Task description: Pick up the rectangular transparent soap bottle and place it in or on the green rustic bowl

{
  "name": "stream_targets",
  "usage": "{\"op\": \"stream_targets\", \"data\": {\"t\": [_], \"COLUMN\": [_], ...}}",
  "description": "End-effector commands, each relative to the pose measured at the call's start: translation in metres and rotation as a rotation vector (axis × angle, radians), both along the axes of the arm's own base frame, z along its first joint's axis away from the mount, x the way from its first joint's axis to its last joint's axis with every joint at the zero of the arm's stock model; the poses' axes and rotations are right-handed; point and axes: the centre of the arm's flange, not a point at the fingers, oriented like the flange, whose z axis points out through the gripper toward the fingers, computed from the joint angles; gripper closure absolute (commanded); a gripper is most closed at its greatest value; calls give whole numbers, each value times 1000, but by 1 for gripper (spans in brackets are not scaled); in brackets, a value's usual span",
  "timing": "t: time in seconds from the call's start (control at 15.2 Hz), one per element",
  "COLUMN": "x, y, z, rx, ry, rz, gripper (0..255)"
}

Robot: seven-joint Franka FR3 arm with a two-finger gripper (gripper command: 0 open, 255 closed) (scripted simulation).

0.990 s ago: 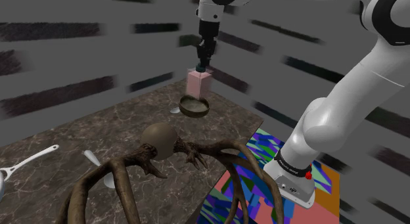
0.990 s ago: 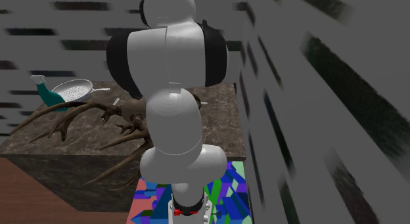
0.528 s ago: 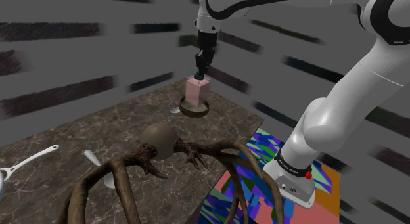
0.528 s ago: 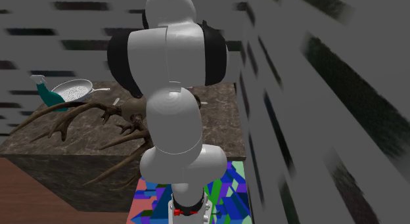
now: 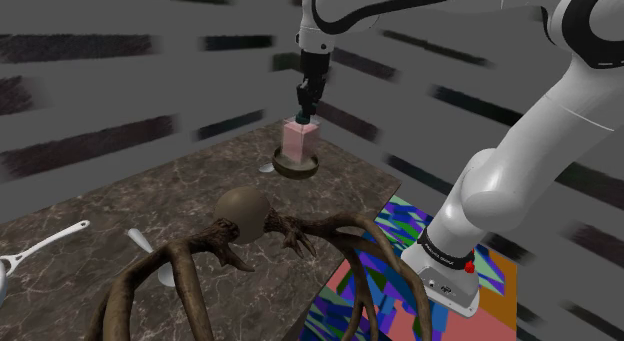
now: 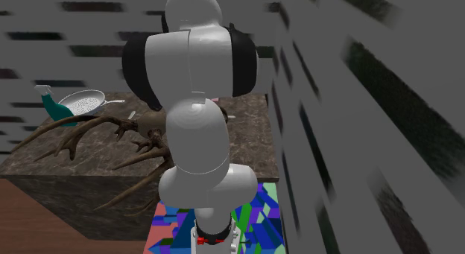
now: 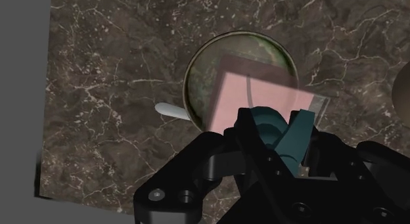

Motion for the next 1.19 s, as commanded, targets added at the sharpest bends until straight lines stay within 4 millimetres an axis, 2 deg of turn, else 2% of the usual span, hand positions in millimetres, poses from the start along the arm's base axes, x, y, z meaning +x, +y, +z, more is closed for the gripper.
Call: {"op": "stream_targets", "data": {"t": [0.0,0.33,0.59,1.12], "x": [0,0,5,5], "y": [0,0,0,0], "z": [0,0,50,50], "rx": [0,0,0,0], "ry": [0,0,0,0], "rz": [0,0,0,0], "gripper": [0,0,0,0]}}
